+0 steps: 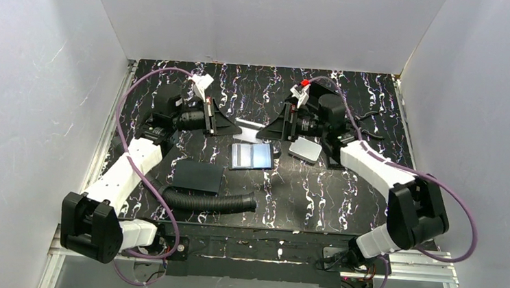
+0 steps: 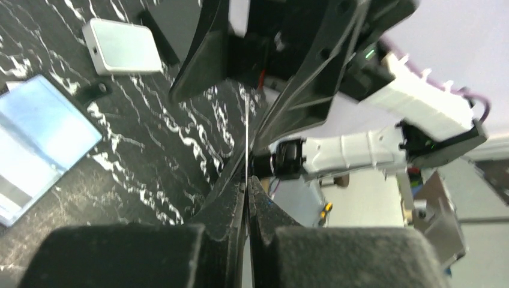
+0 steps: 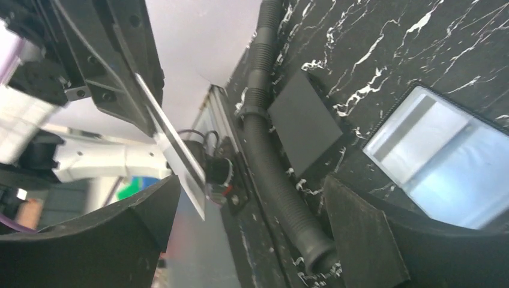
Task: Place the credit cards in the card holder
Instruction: Pick up the credit card from the center of the board, then insert the credit card into the card holder.
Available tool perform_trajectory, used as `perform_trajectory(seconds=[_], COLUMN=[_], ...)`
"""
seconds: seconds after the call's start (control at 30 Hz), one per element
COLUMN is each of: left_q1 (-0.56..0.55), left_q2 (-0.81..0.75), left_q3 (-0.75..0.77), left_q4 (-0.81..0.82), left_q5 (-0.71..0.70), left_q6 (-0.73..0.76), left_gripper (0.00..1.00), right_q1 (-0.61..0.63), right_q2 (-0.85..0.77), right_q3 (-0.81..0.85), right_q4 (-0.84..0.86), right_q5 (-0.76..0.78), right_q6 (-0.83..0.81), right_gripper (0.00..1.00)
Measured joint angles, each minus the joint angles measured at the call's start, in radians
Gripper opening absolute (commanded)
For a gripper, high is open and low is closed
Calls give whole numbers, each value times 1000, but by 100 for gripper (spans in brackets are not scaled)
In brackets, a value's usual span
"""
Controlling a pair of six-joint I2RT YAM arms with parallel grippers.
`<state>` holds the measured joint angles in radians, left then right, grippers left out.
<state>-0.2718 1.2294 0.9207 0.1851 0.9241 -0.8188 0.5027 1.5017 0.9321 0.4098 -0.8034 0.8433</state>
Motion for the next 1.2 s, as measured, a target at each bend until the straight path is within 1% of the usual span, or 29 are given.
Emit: perform_trajectory(seconds=[0.1, 0.2, 0.27, 0.37, 0.57, 0.7, 0.87, 0.93, 1.07, 1.1, 1.13, 1.17, 1.2], left_q1=[-2, -12, -27, -67, -129, -148, -158, -161, -163, -163, -163, -163, -163], left_q2=[11, 15, 22, 32, 64, 79, 98, 99, 99, 99, 99, 99, 99], left_q3=[53, 61, 61, 61, 61, 61, 69, 74, 81, 81, 81, 81, 84], left_q4=[-202, -356, -438, -506, -566, -578, -585, -586, -586, -586, -586, -590, -598], left_q5=[82, 147, 176, 209, 242, 246, 252, 258, 266, 266, 264, 257, 237], left_q6=[169, 301, 370, 433, 504, 524, 533, 536, 540, 540, 543, 547, 550], left_gripper=[0, 0, 0, 0, 0, 0, 0, 0, 0, 5, 16, 33, 42], right_q1=[-5, -6, -5, 4, 55, 87, 120, 130, 133, 133, 133, 133, 132], right_q2=[-43, -69, -73, -56, -36, -36, -29, -23, -21, -21, -21, -21, -21], right_q3=[107, 147, 151, 151, 151, 139, 116, 106, 83, 77, 70, 65, 57], right_q4=[-270, -433, -502, -580, -615, -573, -537, -521, -481, -466, -451, -440, -429], right_q5=[-27, -74, -113, -193, -302, -348, -373, -379, -382, -381, -382, -378, -366], right_q6=[-229, -377, -436, -484, -505, -475, -453, -446, -420, -410, -399, -391, -381], right_gripper=[89, 71, 63, 61, 52, 50, 42, 34, 2, 1, 1, 1, 1])
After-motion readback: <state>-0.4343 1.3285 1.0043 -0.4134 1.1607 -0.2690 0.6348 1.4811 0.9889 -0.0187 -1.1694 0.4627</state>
